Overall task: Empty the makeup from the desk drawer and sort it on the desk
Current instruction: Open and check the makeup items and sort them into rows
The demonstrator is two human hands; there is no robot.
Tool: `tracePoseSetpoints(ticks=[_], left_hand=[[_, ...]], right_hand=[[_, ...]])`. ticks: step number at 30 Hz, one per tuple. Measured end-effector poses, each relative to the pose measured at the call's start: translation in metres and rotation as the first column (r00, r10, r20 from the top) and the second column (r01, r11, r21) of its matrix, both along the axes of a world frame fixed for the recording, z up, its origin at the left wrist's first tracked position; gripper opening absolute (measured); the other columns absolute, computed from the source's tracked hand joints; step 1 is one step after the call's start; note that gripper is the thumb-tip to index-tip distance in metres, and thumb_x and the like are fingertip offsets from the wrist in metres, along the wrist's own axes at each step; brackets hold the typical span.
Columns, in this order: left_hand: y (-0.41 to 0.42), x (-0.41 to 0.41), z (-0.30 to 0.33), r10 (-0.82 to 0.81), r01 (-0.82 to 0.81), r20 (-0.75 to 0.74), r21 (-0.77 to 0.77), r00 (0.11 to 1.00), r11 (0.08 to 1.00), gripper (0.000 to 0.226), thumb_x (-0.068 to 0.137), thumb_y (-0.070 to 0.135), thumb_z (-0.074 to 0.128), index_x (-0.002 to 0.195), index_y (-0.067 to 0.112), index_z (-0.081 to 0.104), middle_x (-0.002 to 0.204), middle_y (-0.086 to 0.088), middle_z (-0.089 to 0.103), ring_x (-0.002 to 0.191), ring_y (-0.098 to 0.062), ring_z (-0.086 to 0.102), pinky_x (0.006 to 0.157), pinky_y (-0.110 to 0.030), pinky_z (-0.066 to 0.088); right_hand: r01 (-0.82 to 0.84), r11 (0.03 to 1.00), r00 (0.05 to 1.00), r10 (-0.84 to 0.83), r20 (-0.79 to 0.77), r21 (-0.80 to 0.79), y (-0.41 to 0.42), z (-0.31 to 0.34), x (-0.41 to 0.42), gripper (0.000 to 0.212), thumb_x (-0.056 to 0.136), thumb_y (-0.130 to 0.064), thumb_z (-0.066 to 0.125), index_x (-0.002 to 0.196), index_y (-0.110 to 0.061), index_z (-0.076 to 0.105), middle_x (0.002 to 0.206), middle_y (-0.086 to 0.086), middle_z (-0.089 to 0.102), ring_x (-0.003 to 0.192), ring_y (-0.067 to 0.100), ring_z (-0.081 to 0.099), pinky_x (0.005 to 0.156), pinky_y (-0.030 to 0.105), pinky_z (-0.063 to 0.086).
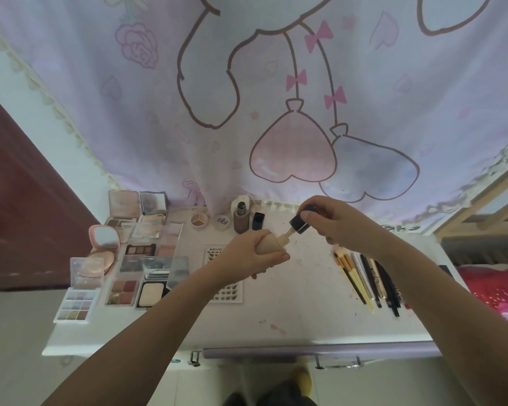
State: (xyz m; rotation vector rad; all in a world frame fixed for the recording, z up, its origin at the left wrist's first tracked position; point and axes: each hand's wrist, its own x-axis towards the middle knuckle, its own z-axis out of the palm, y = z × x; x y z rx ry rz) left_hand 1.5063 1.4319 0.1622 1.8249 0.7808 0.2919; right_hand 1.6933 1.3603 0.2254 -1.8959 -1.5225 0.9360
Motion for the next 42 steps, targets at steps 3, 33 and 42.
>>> tracePoseSetpoints(ticks=[3,33,42], left_hand=[[0.002,-0.003,0.001,0.012,-0.012,0.002,0.023,1.0,1.0,0.034,0.083,0.034,0.069,0.105,0.011,0.061,0.078,-0.006,0.061,0.055,-0.007,0.054,0.052,-0.023,0.051],[0.006,-0.012,-0.011,-0.03,0.033,-0.043,0.084,0.999,0.996,0.043,0.079,0.038,0.072,0.114,0.017,0.059,0.098,-0.005,0.062,0.071,-0.01,0.058,0.061,-0.024,0.054],[0.012,-0.016,-0.015,0.006,-0.005,-0.023,0.043,1.0,0.999,0.031,0.079,0.034,0.073,0.104,0.021,0.06,0.085,0.003,0.06,0.063,-0.005,0.055,0.055,-0.016,0.048]], right_hand=[[0.048,0.998,0.999,-0.047,-0.016,0.035,0.001,0.0,0.001,0.014,0.096,-0.029,0.048,0.1,-0.021,0.058,0.068,0.0,0.05,0.052,0.009,0.039,0.049,0.018,0.036],[0.062,0.995,0.994,-0.069,0.084,0.079,-0.004,0.006,0.003,0.016,0.096,-0.03,0.048,0.1,-0.019,0.059,0.074,-0.001,0.057,0.052,0.006,0.042,0.049,0.013,0.037],[0.157,0.985,0.982,-0.149,-0.112,0.068,-0.001,0.003,0.008,0.013,0.096,-0.025,0.048,0.095,-0.017,0.058,0.064,-0.001,0.049,0.049,0.007,0.037,0.047,0.017,0.034]])
